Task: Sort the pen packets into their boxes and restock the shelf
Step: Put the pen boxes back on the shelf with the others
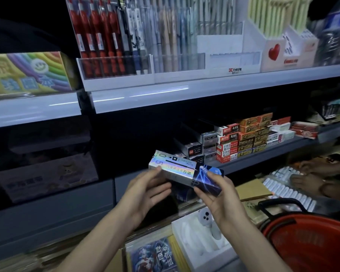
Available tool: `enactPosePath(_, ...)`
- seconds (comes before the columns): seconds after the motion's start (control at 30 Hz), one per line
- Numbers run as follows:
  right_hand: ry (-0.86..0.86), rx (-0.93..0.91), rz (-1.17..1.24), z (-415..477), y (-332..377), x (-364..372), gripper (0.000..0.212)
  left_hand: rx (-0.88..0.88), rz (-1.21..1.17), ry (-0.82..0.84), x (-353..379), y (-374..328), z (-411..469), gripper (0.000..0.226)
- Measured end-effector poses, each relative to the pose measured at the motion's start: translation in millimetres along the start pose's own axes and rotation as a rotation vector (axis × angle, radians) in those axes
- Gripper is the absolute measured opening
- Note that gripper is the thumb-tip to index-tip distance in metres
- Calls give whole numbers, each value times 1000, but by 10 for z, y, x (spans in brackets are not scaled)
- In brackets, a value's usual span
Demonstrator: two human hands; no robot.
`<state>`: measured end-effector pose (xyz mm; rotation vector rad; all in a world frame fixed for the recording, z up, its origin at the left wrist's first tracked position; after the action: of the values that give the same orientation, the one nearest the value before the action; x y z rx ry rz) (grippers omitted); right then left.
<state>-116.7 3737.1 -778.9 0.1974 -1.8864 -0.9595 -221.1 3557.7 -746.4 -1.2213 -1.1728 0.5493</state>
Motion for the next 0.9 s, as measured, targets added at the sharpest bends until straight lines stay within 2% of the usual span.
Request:
enactPosePath(0.07,29,-3,-17,-26,3,39,36,-35,51,58,108,38,-14,38)
enactPosePath(0.2,86,-37,-46,-59,37,150,40,-22,104,113,297,48,31,40)
enactPosePath(0.47,140,-140,-104,3,172,274,38,14,46,11,452,-9,309,31)
enactPosePath(0.7,163,-227,-219,82,196,428,47,94,69,-35,603,-131,545,29)
enactPosePath(0.9,156,-228,-84,258,210,556,49,178,208,54,799,-217,652,33)
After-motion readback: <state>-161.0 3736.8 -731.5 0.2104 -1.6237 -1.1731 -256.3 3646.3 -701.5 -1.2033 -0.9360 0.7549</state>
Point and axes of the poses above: each hand's wrist, its own z-axis towards the middle knuckle, its own x-axis out of the palm, y = z × x, the point moved 6 cm from there along z, towards the middle knuckle, and after that the axes turned 4 degrees about x, right-handed, at the moved point
